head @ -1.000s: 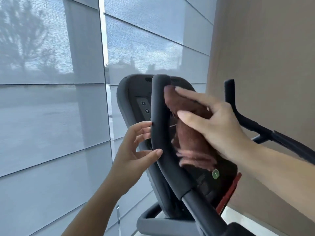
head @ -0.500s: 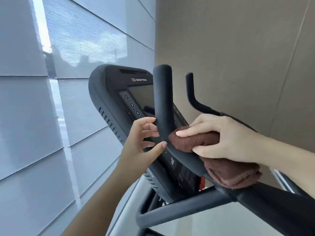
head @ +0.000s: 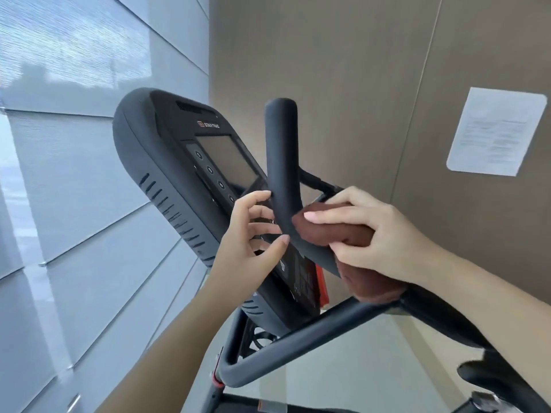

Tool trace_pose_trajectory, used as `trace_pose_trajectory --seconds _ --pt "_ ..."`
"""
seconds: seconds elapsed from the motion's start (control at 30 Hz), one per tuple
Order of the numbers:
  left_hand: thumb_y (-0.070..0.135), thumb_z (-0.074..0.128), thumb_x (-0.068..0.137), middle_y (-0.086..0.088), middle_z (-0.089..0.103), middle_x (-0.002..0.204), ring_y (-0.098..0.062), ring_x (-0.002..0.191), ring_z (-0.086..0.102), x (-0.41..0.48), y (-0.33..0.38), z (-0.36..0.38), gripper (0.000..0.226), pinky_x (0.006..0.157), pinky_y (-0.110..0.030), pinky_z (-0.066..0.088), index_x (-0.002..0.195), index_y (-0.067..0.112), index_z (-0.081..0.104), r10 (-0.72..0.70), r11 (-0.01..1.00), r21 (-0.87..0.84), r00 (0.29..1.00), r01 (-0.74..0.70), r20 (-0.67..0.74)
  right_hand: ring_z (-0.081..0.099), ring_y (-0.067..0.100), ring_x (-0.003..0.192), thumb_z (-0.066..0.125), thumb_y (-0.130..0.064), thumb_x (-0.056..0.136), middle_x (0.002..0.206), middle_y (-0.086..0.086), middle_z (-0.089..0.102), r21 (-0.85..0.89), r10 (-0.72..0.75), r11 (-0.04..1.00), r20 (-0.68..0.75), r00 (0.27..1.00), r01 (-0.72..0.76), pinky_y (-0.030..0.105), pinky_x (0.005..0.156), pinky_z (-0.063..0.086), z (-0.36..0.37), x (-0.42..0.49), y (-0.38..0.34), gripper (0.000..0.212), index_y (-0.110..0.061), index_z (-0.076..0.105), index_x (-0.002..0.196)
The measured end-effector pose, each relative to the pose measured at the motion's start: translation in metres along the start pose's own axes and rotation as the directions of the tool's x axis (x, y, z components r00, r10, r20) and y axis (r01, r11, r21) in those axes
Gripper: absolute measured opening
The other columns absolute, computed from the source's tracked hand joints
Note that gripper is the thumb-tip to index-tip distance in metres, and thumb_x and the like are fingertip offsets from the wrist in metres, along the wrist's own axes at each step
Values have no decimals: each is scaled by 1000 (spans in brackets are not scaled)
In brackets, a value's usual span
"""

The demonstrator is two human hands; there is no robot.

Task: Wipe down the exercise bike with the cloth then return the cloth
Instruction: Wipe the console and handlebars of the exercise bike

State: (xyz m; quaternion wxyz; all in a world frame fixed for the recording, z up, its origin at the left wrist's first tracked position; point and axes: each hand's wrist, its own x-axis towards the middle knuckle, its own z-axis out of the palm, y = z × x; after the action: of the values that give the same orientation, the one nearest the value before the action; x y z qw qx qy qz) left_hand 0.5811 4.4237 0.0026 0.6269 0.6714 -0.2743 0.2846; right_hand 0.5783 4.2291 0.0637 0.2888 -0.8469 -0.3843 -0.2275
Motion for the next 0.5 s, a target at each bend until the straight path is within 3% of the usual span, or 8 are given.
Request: trace_pose_trajectory --seconds 0.17,0.23,0.33,0.5 --pt "13 64 74 3 53 95 -16 82 61 4 -5 -2 54 67 -24 50 113 43 40 55 998 19 998 -55 15 58 1 91 67 -13 70 97 -17 59 31 166 985 149 975 -172 6 80 37 -29 -21 6 44 -47 67 99" --pt "13 66 73 4 52 94 -16 80 60 6 -8 -3 54 67 -28 51 111 42 40 70 997 15 997 -70 24 57 -3 91 69 -5 73 97 -14 60 59 160 985 48 986 -163 6 81 36 -22 -9 3 46 -40 67 103" --pt "13 68 71 4 51 94 -15 82 60 7 -13 -4 58 65 -24 50 112 43 39 92 996 -3 995 -92 37 55 -3 94 69 -9 76 107 -5 58 144 123 985 -199 972 -95 7 85 37 4 14 -10 48 -38 60 113" --pt "10 68 69 0 50 95 -15 82 58 6 -12 -2 60 62 -18 48 112 41 39 96 994 -57 995 -94 41 54 -4 100 71 -16 75 104 -17 56 -9 141 990 -132 981 -144 5 87 32 13 -8 -9 53 -46 56 116"
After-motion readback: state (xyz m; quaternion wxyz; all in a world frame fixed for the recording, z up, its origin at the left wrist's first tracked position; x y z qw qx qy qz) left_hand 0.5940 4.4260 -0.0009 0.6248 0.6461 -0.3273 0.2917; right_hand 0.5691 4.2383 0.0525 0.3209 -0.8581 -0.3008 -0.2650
